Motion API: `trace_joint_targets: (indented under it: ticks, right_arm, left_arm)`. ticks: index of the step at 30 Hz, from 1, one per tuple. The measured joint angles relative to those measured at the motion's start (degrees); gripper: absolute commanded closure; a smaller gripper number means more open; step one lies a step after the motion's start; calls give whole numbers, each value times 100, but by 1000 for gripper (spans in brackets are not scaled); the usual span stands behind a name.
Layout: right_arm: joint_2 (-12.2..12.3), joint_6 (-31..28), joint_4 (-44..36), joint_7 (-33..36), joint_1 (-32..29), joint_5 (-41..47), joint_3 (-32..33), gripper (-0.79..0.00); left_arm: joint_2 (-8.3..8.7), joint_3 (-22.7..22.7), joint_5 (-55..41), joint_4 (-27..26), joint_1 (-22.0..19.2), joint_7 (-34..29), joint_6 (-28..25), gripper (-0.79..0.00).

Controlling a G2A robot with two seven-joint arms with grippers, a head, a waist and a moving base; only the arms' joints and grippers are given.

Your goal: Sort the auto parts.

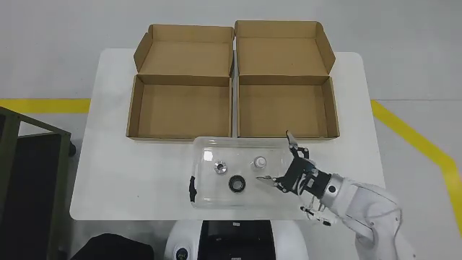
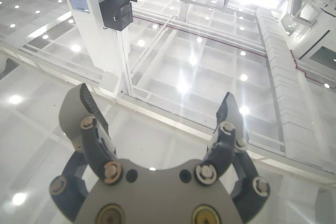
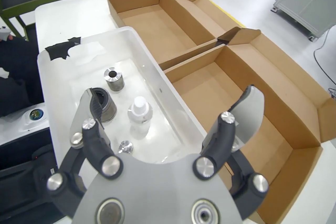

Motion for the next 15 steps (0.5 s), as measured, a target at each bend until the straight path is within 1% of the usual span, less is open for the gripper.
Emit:
trace_joint_targets:
  ticks: [5, 15]
  right_arm:
    - [33, -118, 30, 387, 141, -158, -314, -785]
    - [90, -139, 385, 957, 401, 5, -543, -785]
  left_arm:
    - [0, 0, 0, 0, 0, 0, 0, -785]
    - [0, 0, 0, 0, 0, 0, 0, -785]
